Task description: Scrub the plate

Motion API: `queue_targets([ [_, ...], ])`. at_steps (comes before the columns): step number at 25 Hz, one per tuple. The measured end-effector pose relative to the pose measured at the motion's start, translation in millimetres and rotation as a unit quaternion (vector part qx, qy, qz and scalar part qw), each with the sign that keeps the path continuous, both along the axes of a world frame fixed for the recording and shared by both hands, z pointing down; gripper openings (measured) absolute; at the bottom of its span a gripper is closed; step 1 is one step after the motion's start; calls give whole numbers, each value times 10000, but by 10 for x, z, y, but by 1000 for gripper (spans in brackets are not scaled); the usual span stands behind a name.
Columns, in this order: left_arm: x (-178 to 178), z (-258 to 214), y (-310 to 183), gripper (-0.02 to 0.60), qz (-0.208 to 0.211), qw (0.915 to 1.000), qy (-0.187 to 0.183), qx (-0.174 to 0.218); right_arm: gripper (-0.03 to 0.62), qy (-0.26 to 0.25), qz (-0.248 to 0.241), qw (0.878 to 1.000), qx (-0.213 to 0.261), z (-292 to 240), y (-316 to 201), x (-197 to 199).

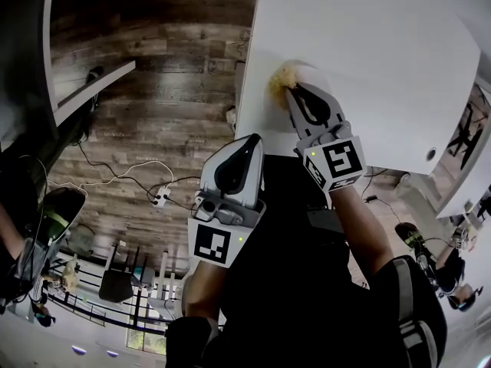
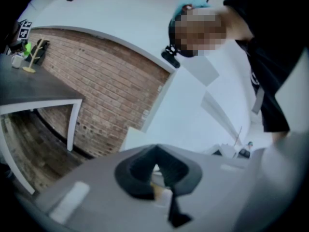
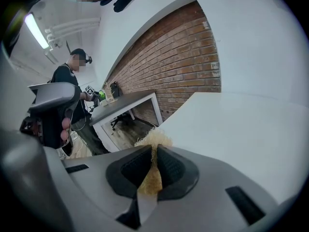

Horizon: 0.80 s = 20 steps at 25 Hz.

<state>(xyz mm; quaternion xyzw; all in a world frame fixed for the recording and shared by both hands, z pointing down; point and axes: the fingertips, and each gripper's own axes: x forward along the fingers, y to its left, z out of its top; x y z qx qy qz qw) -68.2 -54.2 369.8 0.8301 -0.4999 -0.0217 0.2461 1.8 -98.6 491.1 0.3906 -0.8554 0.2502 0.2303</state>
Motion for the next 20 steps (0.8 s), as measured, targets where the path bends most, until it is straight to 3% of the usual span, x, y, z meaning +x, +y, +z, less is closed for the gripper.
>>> queue_targets([
  [10, -85, -5, 140, 3, -76, 10000, 31, -23, 31, -73, -247, 9997, 42, -25, 141, -234],
  [20, -38, 24, 202, 3, 120, 9999, 45, 3, 31, 56, -17, 10000, 20, 48, 243, -57],
])
